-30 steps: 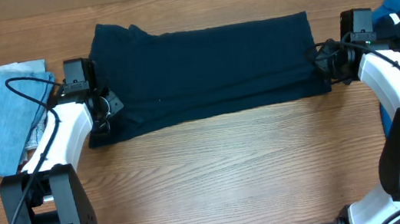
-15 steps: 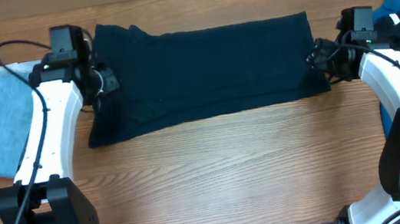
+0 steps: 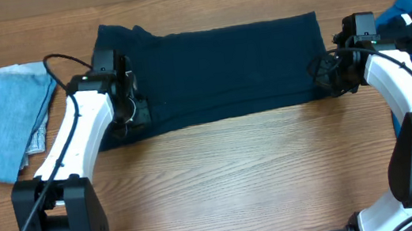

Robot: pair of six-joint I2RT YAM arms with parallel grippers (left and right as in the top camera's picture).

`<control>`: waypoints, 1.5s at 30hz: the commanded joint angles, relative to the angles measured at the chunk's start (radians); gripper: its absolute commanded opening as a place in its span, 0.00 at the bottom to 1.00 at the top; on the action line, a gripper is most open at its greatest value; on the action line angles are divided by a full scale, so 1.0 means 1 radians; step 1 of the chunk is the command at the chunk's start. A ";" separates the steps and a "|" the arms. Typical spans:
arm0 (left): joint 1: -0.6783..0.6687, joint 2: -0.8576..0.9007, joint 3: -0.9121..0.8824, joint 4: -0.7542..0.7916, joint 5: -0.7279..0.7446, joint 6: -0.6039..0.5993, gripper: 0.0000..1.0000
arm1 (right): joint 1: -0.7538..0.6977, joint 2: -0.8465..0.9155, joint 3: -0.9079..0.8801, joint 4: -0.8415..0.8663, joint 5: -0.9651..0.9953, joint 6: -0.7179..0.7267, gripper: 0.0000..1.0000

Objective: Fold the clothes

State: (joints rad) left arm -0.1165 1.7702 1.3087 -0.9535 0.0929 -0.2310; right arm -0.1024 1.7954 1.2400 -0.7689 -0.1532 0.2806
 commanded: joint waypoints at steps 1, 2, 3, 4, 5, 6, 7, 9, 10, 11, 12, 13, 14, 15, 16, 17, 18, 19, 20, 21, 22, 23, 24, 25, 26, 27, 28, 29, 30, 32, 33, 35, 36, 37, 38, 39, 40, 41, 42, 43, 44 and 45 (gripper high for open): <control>-0.005 0.010 -0.039 0.009 -0.030 0.029 0.04 | 0.001 0.002 -0.032 0.043 -0.005 0.008 0.04; -0.005 0.010 -0.043 0.012 -0.030 0.029 0.04 | 0.001 0.002 -0.047 0.061 -0.005 0.008 0.04; -0.005 0.010 -0.044 0.013 -0.030 0.029 0.04 | 0.001 0.002 -0.061 0.081 -0.005 0.008 0.04; -0.005 0.010 -0.044 0.012 -0.029 0.029 0.04 | 0.001 0.002 -0.068 0.089 -0.004 0.008 0.04; -0.009 0.010 -0.044 0.012 -0.029 0.029 0.04 | 0.001 0.002 -0.085 0.108 -0.002 0.008 0.04; -0.014 0.010 -0.044 0.013 -0.030 0.029 0.04 | 0.001 0.002 -0.103 0.125 -0.002 0.008 0.04; -0.017 0.010 -0.044 0.014 -0.030 0.029 0.04 | 0.001 0.002 -0.114 0.136 -0.002 0.008 0.04; -0.024 0.010 -0.044 0.023 -0.030 0.029 0.04 | 0.001 0.002 -0.141 0.168 -0.002 0.008 0.04; -0.024 0.010 -0.044 0.024 -0.030 0.029 0.04 | 0.001 0.002 -0.142 0.170 -0.002 0.008 0.04; -0.024 0.010 -0.044 0.023 -0.031 0.031 0.04 | 0.001 0.002 -0.142 0.169 -0.002 0.008 0.04; -0.025 0.010 -0.044 0.023 -0.035 0.044 0.04 | 0.001 0.002 -0.142 0.166 -0.002 0.008 0.04; -0.028 0.010 -0.044 0.024 -0.054 0.072 0.04 | 0.001 0.002 -0.142 0.162 -0.002 0.008 0.04; -0.035 0.010 -0.044 0.029 -0.092 0.083 0.04 | 0.001 0.002 -0.142 0.159 -0.002 0.008 0.04; -0.042 0.010 -0.044 0.034 -0.113 0.084 0.04 | 0.001 0.002 -0.142 0.159 0.003 0.007 0.04; -0.050 0.010 -0.044 0.039 -0.136 0.106 0.04 | 0.001 0.002 -0.142 0.162 0.006 0.007 0.04; -0.061 0.010 -0.044 0.039 -0.162 0.126 0.04 | 0.001 0.002 -0.142 0.170 0.011 0.007 0.04; -0.070 0.010 -0.044 0.039 -0.181 0.132 0.04 | 0.001 0.002 -0.142 0.173 0.021 0.008 0.04; -0.076 0.010 -0.044 0.040 -0.191 0.138 0.04 | 0.000 0.002 -0.142 0.175 0.028 0.008 0.04; -0.087 0.010 -0.045 0.048 -0.209 0.154 0.04 | 0.001 0.002 -0.142 0.174 0.029 0.007 0.04; -0.093 0.011 -0.045 0.053 -0.209 0.175 0.04 | 0.001 0.002 -0.142 0.174 0.029 0.007 0.04; -0.097 0.013 -0.045 0.060 -0.209 0.186 0.05 | 0.001 0.002 -0.142 0.174 0.029 0.008 0.04; -0.102 0.021 -0.045 0.071 -0.209 0.187 0.13 | 0.001 0.002 -0.142 0.174 0.029 0.007 0.04; -0.103 0.038 -0.045 0.083 -0.235 0.187 0.18 | 0.001 0.002 -0.146 0.178 0.029 0.007 0.04; -0.103 0.060 -0.045 0.092 -0.263 0.187 0.22 | 0.001 0.002 -0.154 0.187 0.029 0.008 0.04; -0.104 0.101 -0.045 0.113 -0.273 0.206 0.28 | 0.001 0.002 -0.171 0.206 0.028 0.008 0.04; -0.108 0.126 -0.045 0.121 -0.276 0.221 0.33 | 0.001 0.002 -0.178 0.215 0.028 0.008 0.04; -0.111 0.145 -0.045 0.128 -0.276 0.232 0.35 | 0.001 0.002 -0.180 0.217 0.028 0.008 0.04; -0.113 0.162 -0.045 0.137 -0.277 0.236 0.38 | 0.001 0.002 -0.180 0.217 0.028 0.008 0.04; -0.114 0.175 -0.045 0.148 -0.277 0.236 0.38 | 0.001 0.002 -0.180 0.217 0.028 0.008 0.04; -0.114 0.188 -0.045 0.159 -0.283 0.236 0.39 | 0.001 0.002 -0.180 0.217 0.028 0.008 0.04; -0.114 0.188 -0.045 0.165 -0.284 0.236 0.39 | 0.001 0.002 -0.180 0.218 0.028 0.008 0.04; -0.114 0.188 -0.045 0.186 -0.284 0.236 0.32 | 0.001 0.002 -0.180 0.217 0.028 0.008 0.04; -0.114 0.188 -0.045 0.196 -0.284 0.235 0.22 | 0.001 0.002 -0.180 0.217 0.028 0.008 0.05; -0.114 0.188 -0.045 0.200 -0.284 0.235 0.17 | 0.001 0.002 -0.180 0.216 0.028 0.008 0.05; -0.114 0.188 -0.045 0.201 -0.284 0.235 0.10 | 0.001 0.002 -0.180 0.216 0.028 0.008 0.08; -0.114 0.188 -0.045 0.201 -0.284 0.235 0.04 | 0.001 0.002 -0.180 0.215 0.028 0.008 0.08; -0.114 0.188 -0.045 0.200 -0.284 0.235 0.04 | 0.001 0.002 -0.180 0.215 0.028 0.008 0.08; -0.114 0.188 -0.044 0.199 -0.284 0.235 0.04 | 0.001 0.002 -0.180 0.215 0.028 0.008 0.08; -0.114 0.187 -0.039 0.199 -0.284 0.234 0.04 | 0.001 0.002 -0.180 0.215 0.028 0.008 0.08; -0.114 0.185 -0.029 0.199 -0.284 0.234 0.04 | 0.001 0.002 -0.180 0.215 0.028 0.008 0.08; -0.114 0.183 -0.016 0.199 -0.284 0.231 0.04 | 0.001 0.002 -0.180 0.215 0.028 0.008 0.08; -0.114 0.182 0.003 0.197 -0.284 0.230 0.04 | 0.001 0.002 -0.180 0.215 0.028 0.008 0.08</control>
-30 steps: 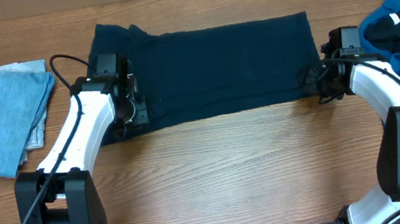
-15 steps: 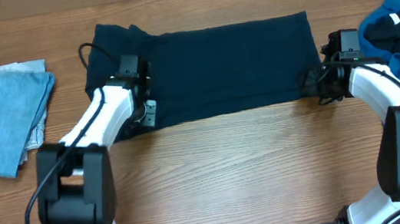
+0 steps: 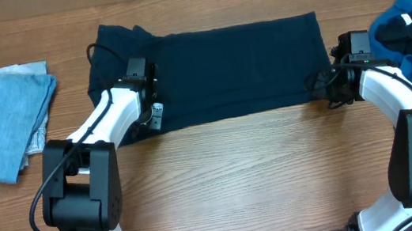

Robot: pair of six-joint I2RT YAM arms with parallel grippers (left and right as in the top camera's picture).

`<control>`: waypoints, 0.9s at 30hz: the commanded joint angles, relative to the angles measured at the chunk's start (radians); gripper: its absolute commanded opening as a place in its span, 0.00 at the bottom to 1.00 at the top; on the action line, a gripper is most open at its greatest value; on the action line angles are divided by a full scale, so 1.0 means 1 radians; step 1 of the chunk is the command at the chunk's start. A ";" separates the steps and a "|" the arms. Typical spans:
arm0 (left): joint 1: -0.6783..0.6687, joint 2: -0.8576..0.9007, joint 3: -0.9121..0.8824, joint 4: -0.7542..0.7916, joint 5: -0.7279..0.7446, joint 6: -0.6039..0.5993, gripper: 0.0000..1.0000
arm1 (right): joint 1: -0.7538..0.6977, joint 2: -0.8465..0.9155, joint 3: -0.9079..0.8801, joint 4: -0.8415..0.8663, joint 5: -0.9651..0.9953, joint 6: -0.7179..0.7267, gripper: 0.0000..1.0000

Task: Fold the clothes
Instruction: 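Press the folded shirt's left and right ends flat with both grippers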

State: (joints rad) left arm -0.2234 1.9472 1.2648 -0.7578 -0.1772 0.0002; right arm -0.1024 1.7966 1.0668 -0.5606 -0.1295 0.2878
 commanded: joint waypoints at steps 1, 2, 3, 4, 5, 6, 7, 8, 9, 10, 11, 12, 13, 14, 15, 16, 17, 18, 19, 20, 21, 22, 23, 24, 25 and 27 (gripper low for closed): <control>-0.007 0.005 0.073 -0.006 -0.014 -0.005 0.04 | 0.001 0.001 -0.007 0.007 0.005 0.000 0.08; -0.007 0.004 0.101 -0.008 -0.014 -0.007 0.04 | 0.001 0.001 -0.007 0.007 0.005 0.000 0.08; -0.007 0.004 0.139 -0.010 -0.014 -0.007 0.04 | 0.001 0.001 -0.007 0.007 0.004 0.000 0.08; -0.007 0.005 0.163 -0.008 -0.014 -0.007 0.04 | 0.001 0.001 -0.007 0.007 0.004 0.000 0.08; -0.007 0.004 0.182 -0.003 -0.014 -0.007 0.04 | 0.001 0.001 -0.007 0.007 0.004 0.001 0.13; -0.006 0.005 0.191 0.008 -0.015 -0.006 0.04 | 0.001 0.001 -0.007 0.008 0.004 0.001 0.14; -0.006 0.005 0.192 0.039 -0.036 -0.003 0.04 | 0.001 0.001 -0.007 0.010 0.003 0.001 0.14; -0.006 0.005 0.192 0.056 -0.058 -0.003 0.04 | 0.001 0.001 -0.007 0.010 0.003 0.001 0.14; -0.005 0.005 0.192 0.072 -0.070 -0.002 0.04 | 0.001 0.001 -0.007 0.011 -0.002 0.001 0.14; -0.006 0.005 0.192 0.095 -0.070 0.001 0.04 | 0.001 0.001 -0.007 0.014 -0.008 0.001 0.14; -0.005 0.005 0.192 0.109 -0.070 0.000 0.04 | 0.001 0.001 -0.007 0.015 -0.007 0.001 0.15; -0.003 0.005 0.192 0.130 -0.070 0.001 0.04 | 0.001 0.001 -0.007 0.018 -0.007 0.000 0.16; 0.000 0.005 0.192 0.152 -0.070 0.000 0.11 | 0.001 0.001 -0.007 0.021 -0.007 0.000 0.22; 0.001 0.005 0.191 0.166 -0.069 0.000 0.20 | 0.001 0.001 -0.007 0.021 -0.007 0.000 0.26; 0.001 0.007 0.191 0.175 -0.069 0.001 0.36 | 0.001 0.001 -0.007 0.024 -0.007 0.000 0.32; 0.001 0.010 0.191 0.184 -0.069 0.001 0.44 | 0.001 0.001 -0.005 0.029 -0.007 0.000 0.35; 0.001 0.011 0.191 0.189 -0.069 0.001 0.47 | 0.001 0.001 0.000 0.036 -0.008 0.000 0.45; 0.001 0.011 0.191 0.195 -0.070 0.001 0.61 | 0.001 0.001 0.014 0.035 -0.008 -0.004 0.53; 0.001 0.011 0.191 0.202 -0.069 0.000 0.63 | 0.000 0.001 0.037 0.035 -0.030 -0.029 0.60; 0.001 0.010 0.191 0.206 -0.069 0.000 0.63 | 0.000 0.001 0.063 0.031 -0.058 -0.061 0.64; 0.001 0.006 0.192 0.200 -0.069 -0.006 0.59 | 0.001 0.001 0.088 0.014 -0.060 -0.061 0.66; 0.000 0.002 0.192 0.191 -0.066 -0.015 0.55 | 0.000 0.001 0.111 -0.009 -0.060 -0.079 0.66; -0.002 -0.011 0.192 0.156 -0.053 -0.060 0.43 | 0.000 0.001 0.145 -0.051 -0.055 -0.080 0.66; -0.002 -0.017 0.192 0.136 -0.042 -0.080 0.38 | 0.000 0.001 0.162 -0.077 -0.055 -0.079 0.66; -0.002 -0.020 0.192 0.101 -0.016 -0.101 0.26 | 0.000 0.001 0.175 -0.103 -0.055 -0.079 0.66; 0.000 -0.016 0.187 0.025 0.031 -0.102 0.07 | 0.000 0.001 0.179 -0.146 -0.023 -0.048 0.66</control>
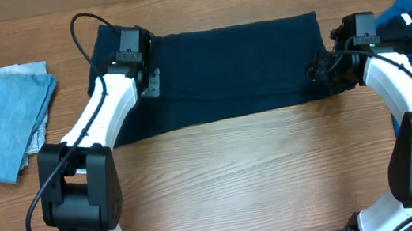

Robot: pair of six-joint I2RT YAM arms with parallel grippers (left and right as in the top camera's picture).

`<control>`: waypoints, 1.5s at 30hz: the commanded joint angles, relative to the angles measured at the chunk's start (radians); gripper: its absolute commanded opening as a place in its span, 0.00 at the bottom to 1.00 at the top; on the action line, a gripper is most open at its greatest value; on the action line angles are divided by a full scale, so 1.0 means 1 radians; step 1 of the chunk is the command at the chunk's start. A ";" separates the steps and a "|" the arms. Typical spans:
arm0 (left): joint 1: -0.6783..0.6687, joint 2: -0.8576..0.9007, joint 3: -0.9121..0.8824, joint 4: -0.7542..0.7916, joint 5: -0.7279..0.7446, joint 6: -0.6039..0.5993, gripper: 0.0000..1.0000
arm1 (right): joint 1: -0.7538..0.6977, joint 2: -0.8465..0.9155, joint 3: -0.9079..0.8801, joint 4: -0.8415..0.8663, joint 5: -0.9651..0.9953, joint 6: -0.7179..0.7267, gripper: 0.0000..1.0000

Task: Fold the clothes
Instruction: 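Press the folded shirt's left and right ends flat with both grippers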

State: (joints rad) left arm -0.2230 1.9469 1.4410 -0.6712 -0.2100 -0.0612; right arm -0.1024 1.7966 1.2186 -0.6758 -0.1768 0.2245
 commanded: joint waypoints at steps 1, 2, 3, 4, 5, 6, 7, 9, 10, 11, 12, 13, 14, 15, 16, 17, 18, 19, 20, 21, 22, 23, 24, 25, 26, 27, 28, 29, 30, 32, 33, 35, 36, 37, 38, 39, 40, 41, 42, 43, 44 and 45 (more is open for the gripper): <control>0.000 -0.016 0.005 -0.077 0.070 -0.040 0.04 | 0.000 0.001 0.027 -0.037 0.029 0.018 0.66; 0.000 -0.012 -0.001 -0.092 0.073 -0.040 0.04 | 0.000 0.001 0.027 -0.037 0.029 0.018 0.66; 0.000 -0.006 -0.002 -0.105 0.073 -0.040 0.04 | 0.000 0.001 0.027 -0.042 0.028 0.024 0.66; 0.000 0.008 -0.002 -0.126 0.074 -0.040 0.04 | 0.000 0.001 0.027 -0.055 0.027 0.042 0.66; 0.000 0.023 -0.007 -0.134 0.074 -0.040 0.04 | 0.000 0.001 0.027 -0.063 0.026 0.042 0.66; 0.000 0.037 -0.012 -0.131 0.074 -0.040 0.04 | 0.000 0.001 0.026 -0.064 0.026 0.041 0.66; 0.000 0.061 -0.013 -0.123 0.073 -0.040 0.04 | 0.000 0.001 0.026 -0.063 0.026 0.041 0.66; 0.000 0.112 -0.013 -0.098 0.072 -0.039 0.04 | 0.000 0.001 0.026 -0.063 0.026 0.041 0.66; 0.000 0.136 -0.013 -0.081 0.069 -0.039 0.04 | 0.000 0.001 0.026 -0.063 0.026 0.041 0.66; 0.000 0.167 -0.013 -0.056 0.069 -0.032 0.04 | 0.000 0.001 0.026 -0.063 0.026 0.041 0.66; 0.000 0.193 -0.013 -0.034 0.064 -0.027 0.04 | 0.000 0.001 0.026 -0.064 0.026 0.041 0.66; 0.000 0.206 -0.013 -0.018 0.032 -0.027 0.04 | 0.000 0.001 0.026 -0.065 0.026 0.041 0.67; 0.001 0.205 -0.011 -0.012 -0.008 -0.029 0.04 | 0.000 0.001 0.026 -0.066 0.026 0.041 0.66; 0.001 0.196 -0.002 -0.013 -0.048 -0.028 0.04 | 0.000 0.001 0.026 -0.066 0.026 0.041 0.66; 0.001 0.183 0.013 -0.018 -0.075 -0.028 0.04 | 0.000 0.001 0.026 -0.065 0.026 0.041 0.66; 0.001 0.167 0.033 -0.026 -0.098 -0.027 0.04 | 0.000 0.001 0.026 -0.063 0.027 0.040 0.67; 0.001 0.153 0.050 -0.032 -0.114 -0.023 0.04 | 0.000 0.001 0.026 -0.061 0.030 0.040 0.67; 0.002 0.147 0.060 -0.031 -0.115 -0.012 0.04 | 0.000 0.001 0.026 -0.060 0.030 0.037 0.67; 0.002 0.147 0.065 -0.031 -0.115 -0.012 0.04 | 0.000 0.001 0.026 -0.060 0.031 0.037 0.67; 0.002 0.147 0.068 -0.032 -0.114 -0.013 0.04 | 0.000 0.001 0.026 -0.061 0.035 0.037 0.67; 0.002 0.145 0.072 -0.037 -0.114 -0.013 0.04 | 0.000 0.001 0.025 -0.061 0.042 0.037 0.67; 0.002 0.145 0.077 -0.039 -0.114 -0.013 0.04 | 0.000 0.001 0.024 -0.061 0.045 0.037 0.67; 0.002 0.145 0.079 -0.038 -0.115 -0.013 0.06 | 0.000 0.001 0.022 -0.060 0.044 0.037 0.67; 0.008 0.145 0.079 -0.035 -0.115 -0.013 0.07 | 0.000 0.001 0.019 -0.059 0.045 0.037 0.67; 0.016 0.145 0.079 -0.034 -0.116 -0.012 0.09 | 0.000 0.001 0.018 -0.060 0.045 0.037 0.67; 0.027 0.145 0.079 -0.031 -0.115 -0.013 0.12 | 0.000 0.001 0.017 -0.061 0.044 0.037 0.67; 0.042 0.145 0.079 -0.029 -0.115 -0.013 0.12 | 0.000 0.001 0.017 -0.060 0.044 0.037 0.67; 0.061 0.145 0.079 -0.024 -0.115 -0.013 0.13 | 0.000 0.001 0.017 -0.060 0.043 0.037 0.67; 0.075 0.145 0.079 -0.019 -0.113 -0.013 0.13 | 0.000 0.001 0.017 -0.060 0.043 0.037 0.67; 0.090 0.145 0.079 -0.016 -0.111 -0.013 0.13 | 0.001 0.001 0.017 -0.072 0.037 0.037 0.68; 0.093 0.145 0.079 -0.016 -0.111 -0.013 0.13 | 0.001 0.001 0.017 -0.081 0.032 0.038 0.67; 0.092 0.145 0.079 -0.016 -0.111 -0.014 0.14 | 0.001 0.001 0.017 -0.099 0.018 0.050 0.67; 0.090 0.145 0.079 -0.016 -0.106 -0.014 0.14 | 0.001 0.001 0.017 -0.098 0.018 0.050 0.67; 0.089 0.145 0.079 -0.016 -0.096 -0.014 0.14 | 0.001 0.001 0.017 -0.094 0.028 0.069 0.67; 0.089 0.145 0.079 -0.016 -0.074 -0.015 0.15 | 0.001 0.001 0.012 -0.084 0.048 0.095 0.66; 0.089 0.145 0.079 -0.016 -0.063 -0.015 0.16 | 0.001 0.001 0.005 -0.070 0.049 0.095 0.66; 0.089 0.145 0.079 -0.016 -0.058 -0.023 0.17 | 0.000 0.001 -0.014 -0.047 0.049 0.125 0.66; 0.089 0.145 0.079 -0.016 -0.058 -0.023 0.17 | 0.001 0.001 -0.027 -0.035 0.048 0.145 0.66; 0.089 0.145 0.079 -0.016 -0.058 -0.022 0.17 | 0.001 0.001 -0.039 -0.019 0.048 0.148 0.66; 0.089 0.145 0.079 -0.016 -0.058 -0.022 0.18 | 0.001 0.001 -0.040 -0.006 0.049 0.148 0.66; 0.089 0.145 0.079 -0.016 -0.058 -0.022 0.18 | 0.001 0.001 -0.040 -0.003 0.053 0.151 0.66; 0.089 0.145 0.079 -0.016 -0.058 -0.022 0.18 | 0.001 0.001 -0.041 -0.003 0.084 0.196 0.66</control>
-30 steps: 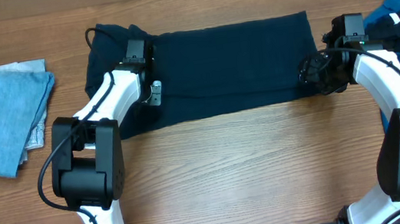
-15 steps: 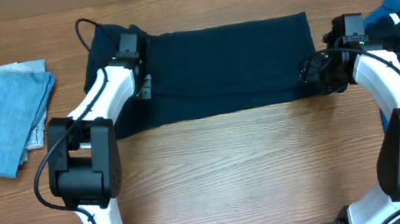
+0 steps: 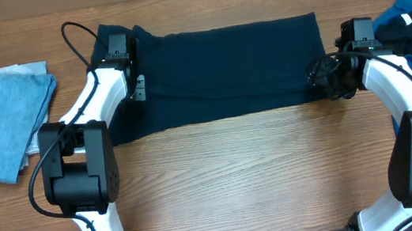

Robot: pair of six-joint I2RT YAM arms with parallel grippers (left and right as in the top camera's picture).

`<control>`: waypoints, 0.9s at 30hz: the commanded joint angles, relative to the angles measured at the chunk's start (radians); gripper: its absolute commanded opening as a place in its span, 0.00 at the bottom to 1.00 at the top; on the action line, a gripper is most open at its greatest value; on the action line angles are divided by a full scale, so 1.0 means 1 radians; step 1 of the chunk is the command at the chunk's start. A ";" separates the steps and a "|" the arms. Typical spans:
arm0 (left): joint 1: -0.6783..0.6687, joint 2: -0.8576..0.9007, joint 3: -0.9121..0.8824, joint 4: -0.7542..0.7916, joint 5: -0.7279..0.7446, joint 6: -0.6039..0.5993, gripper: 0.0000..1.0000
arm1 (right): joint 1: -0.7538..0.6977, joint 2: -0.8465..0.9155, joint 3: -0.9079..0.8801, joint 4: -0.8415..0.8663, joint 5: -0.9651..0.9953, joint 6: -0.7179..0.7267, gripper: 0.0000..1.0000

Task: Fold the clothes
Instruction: 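Press the folded shirt's left and right ends flat with both grippers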

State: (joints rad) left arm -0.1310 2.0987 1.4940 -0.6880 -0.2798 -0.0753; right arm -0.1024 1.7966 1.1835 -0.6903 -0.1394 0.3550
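A dark navy garment [image 3: 232,68] lies flat as a long rectangle across the far half of the wooden table. My left gripper [image 3: 138,88] is over its left part, fingers pointing down at the cloth. Whether they pinch any fabric does not show. My right gripper [image 3: 319,78] sits at the garment's right edge near the lower corner. It is dark against dark cloth, so its jaws cannot be read.
A folded light blue cloth lies at the far left on top of a grey-white piece [image 3: 36,138]. A heap of blue and dark clothes sits at the right edge behind my right arm. Bare wood [image 3: 254,181] fills the near half.
My left gripper has shifted a little to the left over the garment's left part. The right gripper has stayed at the right edge. The garment's outline looks the same.
My left gripper was first at the garment's lower left corner, then slightly further right on the lower edge, then higher over the left part, and now a bit left of that. The right gripper stayed by the right edge throughout. The garment has kept its flat shape.
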 commanded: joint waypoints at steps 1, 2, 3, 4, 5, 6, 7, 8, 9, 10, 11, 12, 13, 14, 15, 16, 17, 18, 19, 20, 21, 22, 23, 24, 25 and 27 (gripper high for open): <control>-0.003 -0.006 0.026 0.000 0.012 -0.008 0.18 | 0.000 0.001 -0.006 0.010 0.066 0.099 0.66; -0.003 -0.006 0.026 -0.003 0.012 -0.008 0.19 | 0.001 0.001 -0.006 0.013 0.068 0.122 0.66; -0.003 -0.006 0.026 -0.006 0.012 -0.008 0.20 | 0.000 0.001 -0.006 0.016 0.068 0.145 0.67; -0.003 -0.006 0.026 -0.006 0.012 -0.008 0.20 | 0.001 0.001 -0.006 0.016 0.068 0.161 0.66; -0.003 -0.006 0.026 -0.006 0.011 -0.008 0.20 | 0.001 0.001 -0.006 0.017 0.071 0.179 0.66; -0.003 -0.006 0.026 -0.006 0.012 -0.008 0.21 | 0.001 0.001 -0.006 0.027 0.072 0.190 0.66; -0.003 -0.006 0.026 -0.006 0.012 -0.011 0.21 | 0.001 0.001 -0.006 0.029 0.076 0.216 0.66; -0.003 -0.006 0.026 -0.007 0.016 -0.011 0.21 | 0.001 0.001 -0.007 0.031 0.078 0.232 0.66; -0.003 -0.006 0.026 -0.007 0.018 -0.011 0.22 | 0.001 0.001 -0.010 0.040 0.078 0.249 0.66; -0.003 -0.006 0.026 -0.007 0.019 -0.011 0.24 | 0.001 0.001 -0.022 0.061 0.075 0.253 0.66; -0.003 -0.006 0.026 -0.007 0.019 -0.011 0.26 | 0.001 0.001 -0.037 0.079 0.075 0.264 0.66; -0.003 -0.006 0.026 -0.007 0.019 -0.011 0.27 | 0.001 0.001 -0.056 0.100 0.074 0.275 0.66; -0.003 -0.006 0.025 -0.008 0.019 -0.011 0.27 | 0.001 0.001 -0.071 0.115 0.075 0.275 0.66; -0.003 -0.006 0.026 -0.008 0.019 -0.011 0.27 | 0.001 0.001 -0.080 0.124 0.074 0.275 0.66; -0.003 -0.006 0.025 -0.008 0.019 -0.011 0.28 | 0.001 0.001 -0.082 0.130 0.075 0.274 0.66; -0.003 -0.006 0.025 -0.009 0.019 -0.011 0.28 | 0.001 0.001 -0.082 0.136 0.074 0.275 0.66; -0.003 -0.006 0.026 -0.011 0.019 -0.011 0.28 | 0.001 0.001 -0.082 0.142 0.074 0.274 0.66; -0.003 -0.006 0.025 -0.014 0.019 -0.011 0.28 | 0.001 0.001 -0.082 0.147 0.074 0.274 0.56; -0.003 -0.006 0.025 -0.014 0.019 -0.011 0.29 | 0.001 0.001 -0.082 0.149 0.074 0.275 0.50; -0.003 -0.006 0.025 -0.015 0.019 -0.011 0.29 | 0.001 0.001 -0.082 0.154 0.075 0.275 0.41; -0.003 -0.006 0.025 -0.015 0.019 -0.011 0.29 | 0.001 0.001 -0.082 0.158 0.074 0.275 0.39; -0.003 -0.006 0.025 -0.014 0.019 -0.011 0.29 | 0.001 0.001 -0.082 0.163 0.074 0.275 0.39; -0.003 -0.006 0.026 -0.014 0.019 -0.011 0.29 | 0.001 0.001 -0.082 0.165 0.074 0.275 0.39; -0.003 -0.006 0.026 -0.015 0.019 -0.011 0.29 | 0.001 0.001 -0.082 0.165 0.071 0.275 0.39; -0.003 -0.006 0.026 -0.015 0.019 -0.011 0.29 | 0.001 0.001 -0.082 0.166 0.063 0.275 0.42; -0.003 -0.006 0.026 -0.014 0.019 -0.011 0.29 | 0.001 0.001 -0.082 0.180 0.033 0.275 0.48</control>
State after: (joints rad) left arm -0.1310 2.0987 1.4948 -0.7029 -0.2722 -0.0757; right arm -0.1024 1.7966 1.1042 -0.5289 -0.0788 0.6292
